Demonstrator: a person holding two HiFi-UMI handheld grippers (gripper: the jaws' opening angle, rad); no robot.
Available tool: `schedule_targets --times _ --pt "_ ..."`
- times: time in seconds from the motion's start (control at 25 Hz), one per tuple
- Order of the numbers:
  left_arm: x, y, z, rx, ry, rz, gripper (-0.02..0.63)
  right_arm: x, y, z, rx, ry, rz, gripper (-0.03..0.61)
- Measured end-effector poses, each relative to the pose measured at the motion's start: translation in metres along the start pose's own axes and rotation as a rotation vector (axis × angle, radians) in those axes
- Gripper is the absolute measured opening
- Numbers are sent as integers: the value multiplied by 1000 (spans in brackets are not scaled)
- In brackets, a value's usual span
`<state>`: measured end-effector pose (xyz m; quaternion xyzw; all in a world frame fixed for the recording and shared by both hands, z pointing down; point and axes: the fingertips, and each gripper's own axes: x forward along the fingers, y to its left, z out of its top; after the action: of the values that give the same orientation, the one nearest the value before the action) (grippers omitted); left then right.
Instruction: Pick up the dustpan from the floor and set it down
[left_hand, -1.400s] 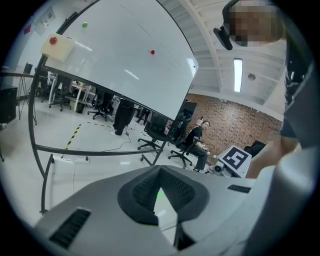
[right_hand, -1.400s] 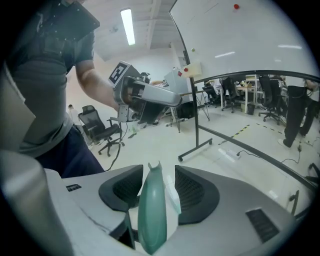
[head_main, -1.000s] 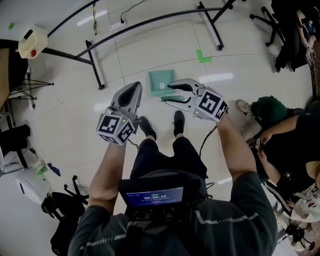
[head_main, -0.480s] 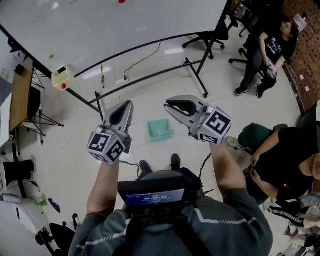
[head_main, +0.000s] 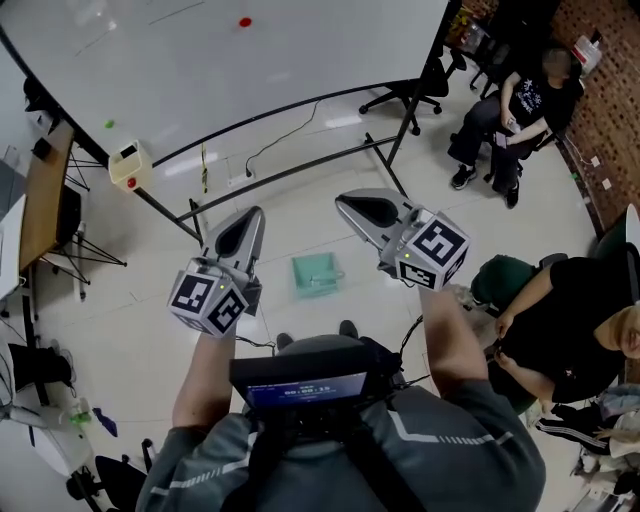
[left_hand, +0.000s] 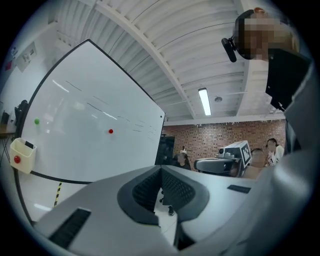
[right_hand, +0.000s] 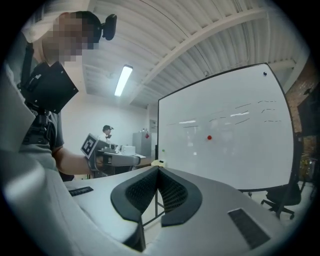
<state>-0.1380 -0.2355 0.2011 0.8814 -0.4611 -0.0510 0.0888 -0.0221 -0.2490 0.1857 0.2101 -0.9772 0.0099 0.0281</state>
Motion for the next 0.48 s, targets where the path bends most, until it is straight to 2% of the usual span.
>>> schedule_targets --times 0.16,0.36,0.48 --pt "0 1 4 30 7 -1 34 -2 -5 6 6 -1 -43 20" --pt "-1 -3 13 44 -2 -3 34 -16 -17 23 15 -52 -152 18" --pt "0 -3 19 35 -9 -8 34 -18 -17 25 15 -43 -167 18"
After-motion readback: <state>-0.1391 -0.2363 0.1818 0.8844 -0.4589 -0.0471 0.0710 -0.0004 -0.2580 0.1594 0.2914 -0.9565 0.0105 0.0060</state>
